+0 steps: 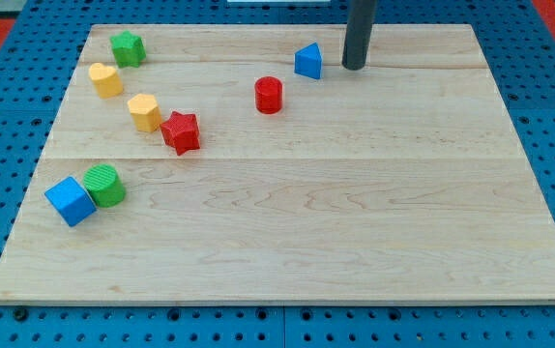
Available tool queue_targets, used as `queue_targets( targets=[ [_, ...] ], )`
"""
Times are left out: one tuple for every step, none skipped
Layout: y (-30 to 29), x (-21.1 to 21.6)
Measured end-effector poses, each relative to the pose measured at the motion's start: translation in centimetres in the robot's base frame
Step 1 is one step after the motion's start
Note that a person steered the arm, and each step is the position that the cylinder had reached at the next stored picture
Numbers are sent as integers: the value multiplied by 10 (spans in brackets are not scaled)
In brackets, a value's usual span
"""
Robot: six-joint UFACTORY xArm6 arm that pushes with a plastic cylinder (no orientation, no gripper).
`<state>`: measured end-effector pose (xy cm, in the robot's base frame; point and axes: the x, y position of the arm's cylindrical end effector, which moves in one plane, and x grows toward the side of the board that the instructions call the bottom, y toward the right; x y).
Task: Move the blue triangle right towards the top center
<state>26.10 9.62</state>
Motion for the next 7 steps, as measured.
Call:
queue_targets(
  targets=[
    [-38,-10],
    [-29,-5],
    [5,29],
    [-13,41],
    [-51,30],
    [-79,17],
    [-81,7]
  ],
)
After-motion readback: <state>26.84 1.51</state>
